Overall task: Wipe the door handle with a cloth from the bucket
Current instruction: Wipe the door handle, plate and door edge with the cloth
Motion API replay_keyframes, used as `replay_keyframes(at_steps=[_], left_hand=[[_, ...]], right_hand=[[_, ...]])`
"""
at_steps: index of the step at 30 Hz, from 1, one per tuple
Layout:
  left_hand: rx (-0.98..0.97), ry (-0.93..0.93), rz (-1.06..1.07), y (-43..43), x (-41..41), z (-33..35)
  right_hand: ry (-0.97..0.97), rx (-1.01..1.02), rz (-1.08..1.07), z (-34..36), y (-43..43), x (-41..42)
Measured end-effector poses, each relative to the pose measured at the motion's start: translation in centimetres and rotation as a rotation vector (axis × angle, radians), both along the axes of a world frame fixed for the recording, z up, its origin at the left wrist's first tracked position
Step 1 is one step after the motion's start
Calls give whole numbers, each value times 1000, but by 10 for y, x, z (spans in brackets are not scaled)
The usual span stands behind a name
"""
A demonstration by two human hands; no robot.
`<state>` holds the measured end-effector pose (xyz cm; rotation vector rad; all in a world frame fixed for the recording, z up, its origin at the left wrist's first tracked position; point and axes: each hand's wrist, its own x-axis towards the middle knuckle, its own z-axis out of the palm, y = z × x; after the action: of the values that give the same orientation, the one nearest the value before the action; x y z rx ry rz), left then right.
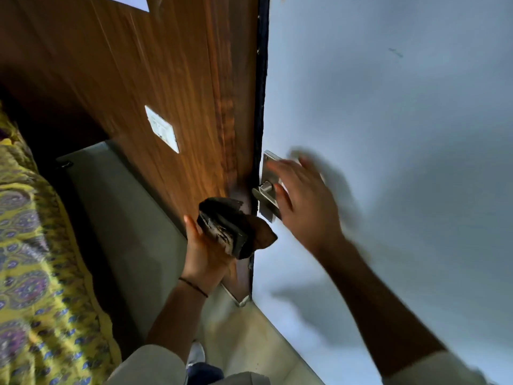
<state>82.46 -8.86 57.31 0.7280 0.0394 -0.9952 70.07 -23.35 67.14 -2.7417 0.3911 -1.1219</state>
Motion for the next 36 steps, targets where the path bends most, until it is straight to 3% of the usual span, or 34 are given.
replay_keyframes(at_steps=[3,6,8,10,13,15,18,22,26,29,33,36], left_hand=[[-57,56,-32,14,-3,-4],[-86,88,-61,25,-4,-12],[-20,53,-61,26,-6,-13],[-123,-76,-141,31,-13,4],[-100,-170,-161,38,-23,20],[13,-24,-268,44,-11,9],[207,-104,-374,53,6,18],[221,-453,-727,66,31,19],[212,-552,-885,68,41,12],[253,-590,-832,59,40,12],[376,-624,-548,33,40,21],[516,-734,-291,8,34,32]], right_hand=[[-164,471,-105,-35,47,-19],[-107,970,-182,-50,80,-21],[-28,1197,-213,-52,91,-19],[65,1278,-199,-52,95,-18],[80,1346,-226,-54,96,-18],[2,1432,-269,-55,98,-19],[-107,1531,-293,-54,104,-24],[-187,1485,-315,-50,114,-24],[-157,1342,-311,-44,123,-8],[-90,1081,-410,-44,119,0],[-202,565,-654,-35,103,-12],[-110,554,-715,-27,85,-18]])
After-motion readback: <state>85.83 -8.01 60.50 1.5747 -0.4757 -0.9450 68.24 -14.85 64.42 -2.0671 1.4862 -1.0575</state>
